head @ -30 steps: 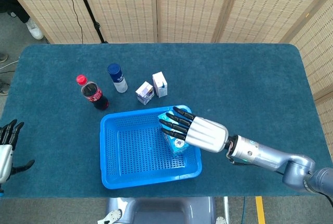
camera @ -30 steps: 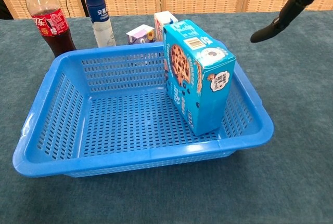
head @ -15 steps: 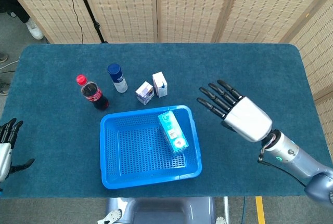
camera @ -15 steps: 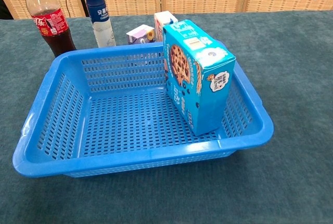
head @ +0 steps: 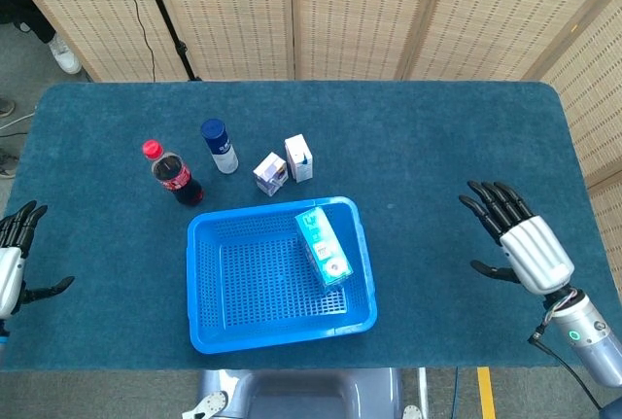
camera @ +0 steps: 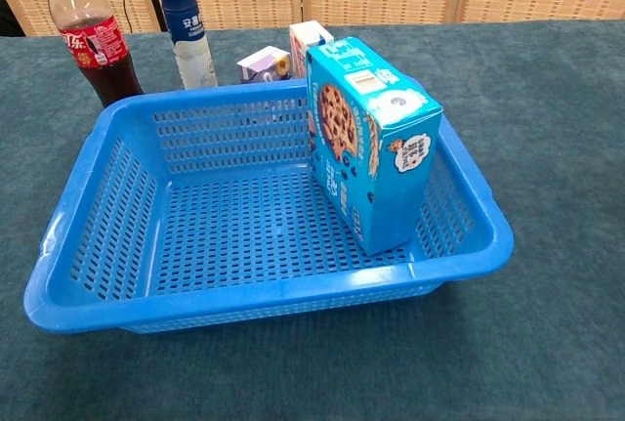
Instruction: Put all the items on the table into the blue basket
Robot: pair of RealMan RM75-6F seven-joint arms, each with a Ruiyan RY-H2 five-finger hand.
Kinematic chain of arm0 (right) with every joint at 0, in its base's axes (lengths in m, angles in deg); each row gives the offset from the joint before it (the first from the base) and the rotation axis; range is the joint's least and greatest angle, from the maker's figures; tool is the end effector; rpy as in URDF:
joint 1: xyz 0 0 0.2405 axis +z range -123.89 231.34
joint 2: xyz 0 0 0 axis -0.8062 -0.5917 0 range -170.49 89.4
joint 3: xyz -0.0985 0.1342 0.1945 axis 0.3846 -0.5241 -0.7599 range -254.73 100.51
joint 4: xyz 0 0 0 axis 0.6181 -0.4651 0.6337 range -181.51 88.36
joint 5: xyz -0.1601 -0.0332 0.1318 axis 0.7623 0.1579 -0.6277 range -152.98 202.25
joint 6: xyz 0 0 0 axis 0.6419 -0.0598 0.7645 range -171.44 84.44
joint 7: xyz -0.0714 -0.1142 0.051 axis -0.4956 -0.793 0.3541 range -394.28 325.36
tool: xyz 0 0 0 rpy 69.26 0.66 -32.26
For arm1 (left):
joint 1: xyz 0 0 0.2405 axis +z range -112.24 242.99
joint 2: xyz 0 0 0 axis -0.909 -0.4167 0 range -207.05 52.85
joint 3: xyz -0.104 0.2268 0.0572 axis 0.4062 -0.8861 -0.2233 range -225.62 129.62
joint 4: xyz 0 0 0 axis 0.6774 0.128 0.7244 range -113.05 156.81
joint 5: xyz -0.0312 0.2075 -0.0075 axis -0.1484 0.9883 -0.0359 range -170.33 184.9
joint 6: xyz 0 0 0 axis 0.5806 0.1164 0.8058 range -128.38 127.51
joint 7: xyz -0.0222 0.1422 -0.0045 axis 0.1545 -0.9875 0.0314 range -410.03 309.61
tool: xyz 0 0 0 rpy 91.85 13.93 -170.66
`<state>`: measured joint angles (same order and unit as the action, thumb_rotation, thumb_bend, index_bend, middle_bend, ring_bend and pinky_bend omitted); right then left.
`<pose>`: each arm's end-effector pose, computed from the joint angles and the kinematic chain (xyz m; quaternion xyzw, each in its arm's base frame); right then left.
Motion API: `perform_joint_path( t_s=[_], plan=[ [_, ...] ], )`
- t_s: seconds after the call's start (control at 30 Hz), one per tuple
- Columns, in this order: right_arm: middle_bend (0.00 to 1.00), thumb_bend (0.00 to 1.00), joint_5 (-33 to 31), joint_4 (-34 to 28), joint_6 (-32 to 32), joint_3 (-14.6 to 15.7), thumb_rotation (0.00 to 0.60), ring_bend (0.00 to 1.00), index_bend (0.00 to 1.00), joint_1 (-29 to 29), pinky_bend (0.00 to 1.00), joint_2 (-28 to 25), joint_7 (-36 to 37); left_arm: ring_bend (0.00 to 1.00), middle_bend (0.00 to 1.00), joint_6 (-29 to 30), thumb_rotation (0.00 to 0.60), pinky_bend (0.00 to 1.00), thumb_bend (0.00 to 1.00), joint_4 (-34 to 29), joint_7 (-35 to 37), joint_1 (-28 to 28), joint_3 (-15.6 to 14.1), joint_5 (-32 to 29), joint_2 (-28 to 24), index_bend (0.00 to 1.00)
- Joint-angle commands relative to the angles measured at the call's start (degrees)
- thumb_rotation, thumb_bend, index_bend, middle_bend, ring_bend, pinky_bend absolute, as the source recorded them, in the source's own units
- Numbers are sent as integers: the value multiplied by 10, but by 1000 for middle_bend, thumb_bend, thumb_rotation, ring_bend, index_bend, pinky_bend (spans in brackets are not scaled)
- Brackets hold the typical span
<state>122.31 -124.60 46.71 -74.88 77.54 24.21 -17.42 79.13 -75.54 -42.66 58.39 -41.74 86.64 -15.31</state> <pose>-0.2616 -0.2625 0.1663 0.6984 -0.2621 0.5081 0.4306 -0.3036 0.2026 0.1648 -0.5375 -0.4654 -0.4260 0.5595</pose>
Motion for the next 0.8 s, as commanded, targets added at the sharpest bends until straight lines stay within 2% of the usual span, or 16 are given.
perform_joint_path(
  t_s=[0.03, 0.17, 0.43, 0.53, 0.8],
  plan=[
    [0, 0, -36, 11, 10, 5, 600, 0, 0, -37, 63, 30, 37, 0, 0, -48, 600, 0, 112, 61, 175, -53, 43, 12, 28, 0],
    [0, 0, -56, 29, 12, -2, 600, 0, 0, -58, 61, 58, 54, 0, 0, -74, 600, 0, 107, 130, 328, -91, 66, 23, 58, 0],
    [0, 0, -56, 38, 5, -14, 600, 0, 0, -68, 50, 63, 24, 0, 0, -134, 600, 0, 98, 227, 468, -162, 105, -3, 134, 0],
    [0, 0, -58, 40, 0, -19, 600, 0, 1, -70, 50, 63, 27, 0, 0, -151, 600, 0, 98, 258, 488, -185, 111, -7, 157, 0],
    [0, 0, -49, 40, 2, -26, 600, 0, 15, -76, 49, 60, 36, 0, 0, -206, 600, 0, 98, 300, 510, -230, 102, -8, 192, 0]
  ],
)
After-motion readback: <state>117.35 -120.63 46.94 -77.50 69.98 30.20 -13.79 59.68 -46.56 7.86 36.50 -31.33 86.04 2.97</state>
